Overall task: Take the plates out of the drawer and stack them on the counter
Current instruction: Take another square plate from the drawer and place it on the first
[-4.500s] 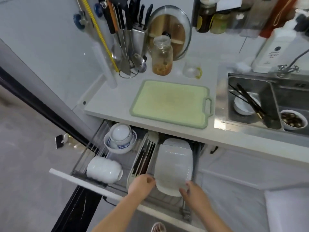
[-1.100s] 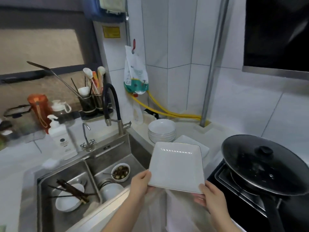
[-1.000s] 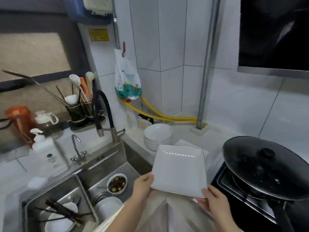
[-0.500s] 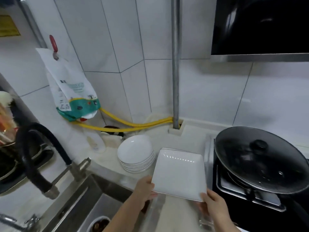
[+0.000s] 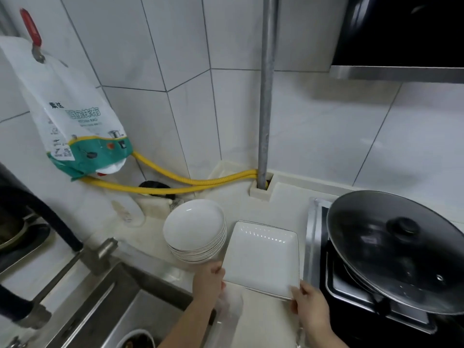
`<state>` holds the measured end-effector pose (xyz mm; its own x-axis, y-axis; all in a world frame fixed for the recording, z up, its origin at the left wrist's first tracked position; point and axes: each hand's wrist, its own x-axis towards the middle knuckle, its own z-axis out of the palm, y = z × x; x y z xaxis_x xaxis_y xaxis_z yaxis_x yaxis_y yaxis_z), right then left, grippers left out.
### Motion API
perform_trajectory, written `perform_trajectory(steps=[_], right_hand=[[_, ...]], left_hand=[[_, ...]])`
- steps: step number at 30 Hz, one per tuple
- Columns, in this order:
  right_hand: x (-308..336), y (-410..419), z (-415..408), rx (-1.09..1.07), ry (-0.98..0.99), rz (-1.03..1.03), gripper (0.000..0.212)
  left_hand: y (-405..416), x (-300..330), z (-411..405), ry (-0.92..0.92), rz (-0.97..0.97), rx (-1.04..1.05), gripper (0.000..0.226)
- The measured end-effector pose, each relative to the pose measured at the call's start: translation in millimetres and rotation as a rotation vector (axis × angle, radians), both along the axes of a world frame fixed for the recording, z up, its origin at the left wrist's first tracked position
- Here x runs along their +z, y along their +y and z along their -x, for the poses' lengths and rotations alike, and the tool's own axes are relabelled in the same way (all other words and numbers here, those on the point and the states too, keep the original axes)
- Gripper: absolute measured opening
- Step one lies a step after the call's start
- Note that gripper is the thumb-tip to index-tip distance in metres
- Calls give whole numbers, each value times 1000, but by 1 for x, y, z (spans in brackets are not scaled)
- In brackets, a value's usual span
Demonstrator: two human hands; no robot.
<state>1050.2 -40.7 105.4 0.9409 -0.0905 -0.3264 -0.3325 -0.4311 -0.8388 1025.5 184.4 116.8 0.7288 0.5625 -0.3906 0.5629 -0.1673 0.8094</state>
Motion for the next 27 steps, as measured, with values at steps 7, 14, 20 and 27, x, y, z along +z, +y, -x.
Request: perform_trajectory(steps=[7,14,20,27], right_hand=[[-9,6,-5,-47,-4,36,20],[-10,13,-4,-39,-29,132,20],[-4,11,0,54,-36,178,15],[8,1,4,391,21,528,29]], left_hand=[[-1,-9,-8,-20,39,31,24],[-2,-11,-11,-31,-33,-7,22],[-6,-12,-8,-60,-19,56,22],[-8,-10,10,31,-286,-121,25]])
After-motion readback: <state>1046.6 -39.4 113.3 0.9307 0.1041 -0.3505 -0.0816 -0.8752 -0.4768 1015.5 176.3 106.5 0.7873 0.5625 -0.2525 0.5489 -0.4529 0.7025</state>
